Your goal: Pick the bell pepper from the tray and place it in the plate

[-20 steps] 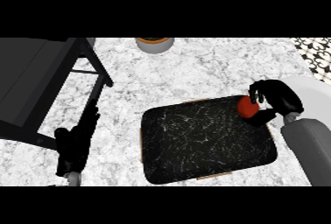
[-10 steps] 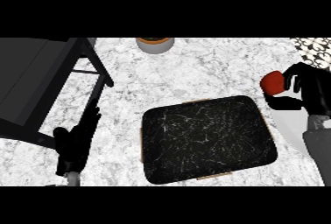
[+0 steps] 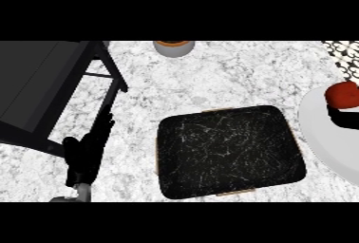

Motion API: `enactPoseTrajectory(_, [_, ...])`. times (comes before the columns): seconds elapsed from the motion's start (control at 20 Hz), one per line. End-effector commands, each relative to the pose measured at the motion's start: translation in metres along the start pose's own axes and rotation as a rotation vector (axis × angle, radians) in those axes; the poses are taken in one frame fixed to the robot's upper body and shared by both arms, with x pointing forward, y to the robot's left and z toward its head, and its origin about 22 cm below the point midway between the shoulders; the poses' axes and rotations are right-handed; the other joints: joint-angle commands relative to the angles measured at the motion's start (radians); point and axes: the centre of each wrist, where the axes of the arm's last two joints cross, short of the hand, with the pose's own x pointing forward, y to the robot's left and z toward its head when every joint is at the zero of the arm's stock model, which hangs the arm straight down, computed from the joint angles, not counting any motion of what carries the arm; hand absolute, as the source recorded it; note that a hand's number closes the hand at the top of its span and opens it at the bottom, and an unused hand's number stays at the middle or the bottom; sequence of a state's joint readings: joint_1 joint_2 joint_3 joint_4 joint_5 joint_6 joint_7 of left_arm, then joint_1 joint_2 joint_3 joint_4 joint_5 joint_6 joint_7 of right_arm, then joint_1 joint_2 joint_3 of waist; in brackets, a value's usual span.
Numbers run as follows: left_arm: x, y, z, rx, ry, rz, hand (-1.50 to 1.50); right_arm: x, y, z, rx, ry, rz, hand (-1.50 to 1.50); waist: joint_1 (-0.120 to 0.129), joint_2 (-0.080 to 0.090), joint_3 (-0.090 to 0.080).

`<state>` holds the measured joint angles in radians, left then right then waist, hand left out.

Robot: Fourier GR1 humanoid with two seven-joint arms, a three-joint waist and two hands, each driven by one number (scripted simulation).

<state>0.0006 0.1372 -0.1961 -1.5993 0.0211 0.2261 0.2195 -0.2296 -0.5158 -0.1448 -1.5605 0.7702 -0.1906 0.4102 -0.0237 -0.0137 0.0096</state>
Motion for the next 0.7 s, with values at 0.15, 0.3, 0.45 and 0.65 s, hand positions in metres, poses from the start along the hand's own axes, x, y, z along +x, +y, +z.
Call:
enactPoseTrajectory(0.15, [-0.005,0.041,-0.001,0.095,0.082,-0.066,0.00,-0.053,-0.011,-0.014,0.012,0.126,0.037,1.50,0.028,0.015,-0.009])
enactPoseTrajectory(0.3, [-0.022,0.031,-0.002,0.070,0.089,-0.076,0.00,-0.071,0.009,-0.022,0.028,0.143,0.060,1.50,0.039,0.020,-0.009])
enactPoseTrajectory(0.45, [-0.008,0.021,-0.011,0.079,0.078,-0.073,0.00,-0.089,-0.013,-0.036,0.072,0.164,0.085,1.50,0.030,0.018,-0.009])
enactPoseTrajectory(0.65, [-0.008,0.025,-0.019,0.085,0.079,-0.067,0.00,-0.101,0.027,-0.030,0.230,0.213,0.060,1.50,0.042,0.024,-0.008])
